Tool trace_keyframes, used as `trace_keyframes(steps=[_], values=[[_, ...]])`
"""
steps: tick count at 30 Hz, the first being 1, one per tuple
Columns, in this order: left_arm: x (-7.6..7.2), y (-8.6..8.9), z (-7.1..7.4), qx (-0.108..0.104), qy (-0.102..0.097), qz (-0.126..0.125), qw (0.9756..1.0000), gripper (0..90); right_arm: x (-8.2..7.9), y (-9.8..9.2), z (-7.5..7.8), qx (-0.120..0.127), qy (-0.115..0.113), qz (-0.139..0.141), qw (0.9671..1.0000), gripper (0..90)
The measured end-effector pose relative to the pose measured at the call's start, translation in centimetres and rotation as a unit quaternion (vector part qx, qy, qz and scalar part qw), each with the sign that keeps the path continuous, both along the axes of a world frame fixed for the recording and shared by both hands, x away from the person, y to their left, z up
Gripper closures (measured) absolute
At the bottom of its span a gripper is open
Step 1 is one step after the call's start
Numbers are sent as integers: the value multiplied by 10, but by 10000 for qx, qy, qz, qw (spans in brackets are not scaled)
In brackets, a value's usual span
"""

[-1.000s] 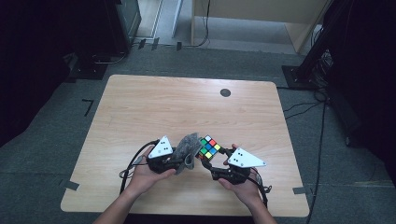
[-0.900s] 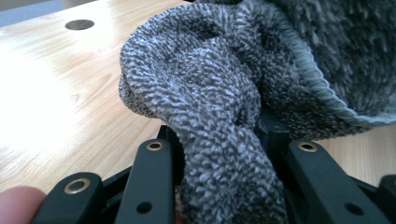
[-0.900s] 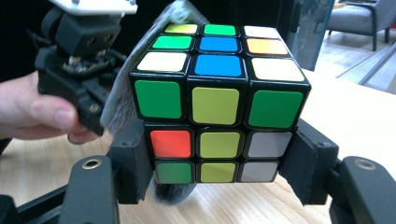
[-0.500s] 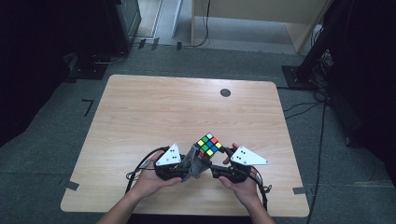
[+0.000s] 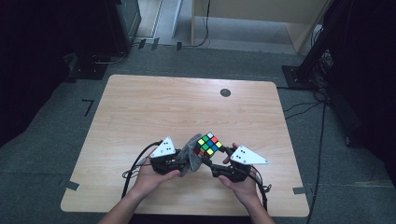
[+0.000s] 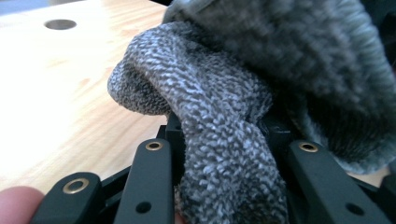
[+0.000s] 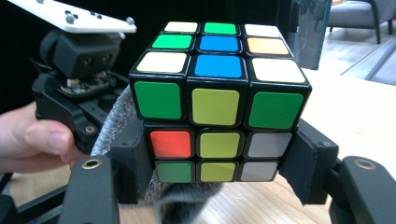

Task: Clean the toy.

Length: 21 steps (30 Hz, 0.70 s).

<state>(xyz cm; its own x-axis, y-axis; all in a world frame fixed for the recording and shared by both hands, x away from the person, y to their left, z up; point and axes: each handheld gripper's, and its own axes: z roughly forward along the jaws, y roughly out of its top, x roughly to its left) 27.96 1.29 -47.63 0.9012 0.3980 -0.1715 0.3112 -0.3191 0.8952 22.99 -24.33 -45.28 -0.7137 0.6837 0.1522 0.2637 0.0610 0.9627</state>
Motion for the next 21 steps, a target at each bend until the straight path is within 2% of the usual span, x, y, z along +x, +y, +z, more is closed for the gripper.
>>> trace_keyframes(steps=[2,5,7,10,12,13,14,17,19,20,21], values=[[-4,-8,-3,18,57,-142,9999,655,-1,4,0,34,28,47,10000,350],[-6,-13,-4,50,50,-170,9998,651,-2,8,-1,-5,25,95,10000,350],[-4,-9,-2,65,-19,-68,10000,653,-2,8,-1,-50,10,58,10000,350],[-1,-2,0,27,-16,102,9999,657,0,3,-1,-27,12,-6,10000,350],[4,4,2,-35,16,283,9996,659,2,-1,-2,-10,-3,-26,10000,350],[7,9,2,-135,98,451,9988,660,2,-2,-2,4,13,-43,10000,350],[7,9,1,-177,133,485,9986,662,2,-2,-2,26,35,-42,10000,350],[6,6,0,-173,209,441,9987,661,2,1,-2,46,45,-14,10000,350],[2,-3,-5,-61,325,185,9993,658,0,6,-2,35,41,56,10000,350],[2,-3,-5,-61,325,185,9993,656,0,6,-2,35,41,56,10000,350],[-1,-8,-6,-18,318,80,9995,656,0,7,-2,28,39,76,10000,350]])
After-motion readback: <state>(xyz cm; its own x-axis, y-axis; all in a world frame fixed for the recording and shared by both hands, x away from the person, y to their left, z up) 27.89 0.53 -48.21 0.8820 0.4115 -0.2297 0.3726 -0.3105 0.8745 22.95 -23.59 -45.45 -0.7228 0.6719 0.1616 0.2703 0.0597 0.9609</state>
